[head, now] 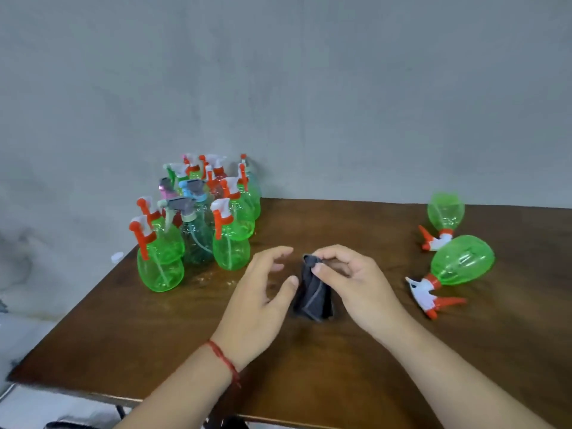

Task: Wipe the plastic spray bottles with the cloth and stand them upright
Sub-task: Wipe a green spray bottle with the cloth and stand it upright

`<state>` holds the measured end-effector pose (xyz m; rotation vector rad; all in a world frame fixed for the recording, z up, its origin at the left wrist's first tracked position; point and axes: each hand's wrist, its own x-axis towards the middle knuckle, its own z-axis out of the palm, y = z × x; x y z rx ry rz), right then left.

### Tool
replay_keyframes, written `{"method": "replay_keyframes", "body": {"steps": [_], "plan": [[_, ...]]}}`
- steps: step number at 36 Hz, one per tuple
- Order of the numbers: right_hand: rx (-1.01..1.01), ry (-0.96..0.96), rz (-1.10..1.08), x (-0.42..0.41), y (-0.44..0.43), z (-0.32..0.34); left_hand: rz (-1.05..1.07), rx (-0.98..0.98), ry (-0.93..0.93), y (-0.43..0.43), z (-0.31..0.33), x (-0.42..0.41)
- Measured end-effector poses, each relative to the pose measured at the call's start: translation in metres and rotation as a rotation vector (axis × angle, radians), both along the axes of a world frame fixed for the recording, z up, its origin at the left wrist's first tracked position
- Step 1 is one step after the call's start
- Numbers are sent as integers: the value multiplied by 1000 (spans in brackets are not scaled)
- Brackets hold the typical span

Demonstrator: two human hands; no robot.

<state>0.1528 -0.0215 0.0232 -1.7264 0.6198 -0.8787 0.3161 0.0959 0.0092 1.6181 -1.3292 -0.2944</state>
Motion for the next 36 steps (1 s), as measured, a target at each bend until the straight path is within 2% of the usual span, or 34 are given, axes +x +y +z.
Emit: {"method": "replay_keyframes", "body": {"steps": [4, 9, 14, 22, 26, 29, 33, 36], "plan": [[138, -66, -33, -57, -19, 0, -213, 177, 129, -45, 10, -32], [298, -205, -129, -114, -39, 1, -468, 334, 505, -92, 19, -74], [297, -139, -264, -151, -56, -5, -464, 341, 458, -127, 16, -115], [550, -177, -290, -184, -62, -14, -306, 201, 128, -166, 7, -155], [377, -177, -330, -192, -64, -14, -391, 217, 192, -176, 6, -163], [320, -153, -410, -199, -71, -15, -433, 248, 314, -181, 7, -168], [352, -162, -447, -206, -74, -15, -440, 268, 400, -188, 7, -177], [448, -206, -472, -212, -74, -19, -408, 268, 310, -196, 14, -183]]}}
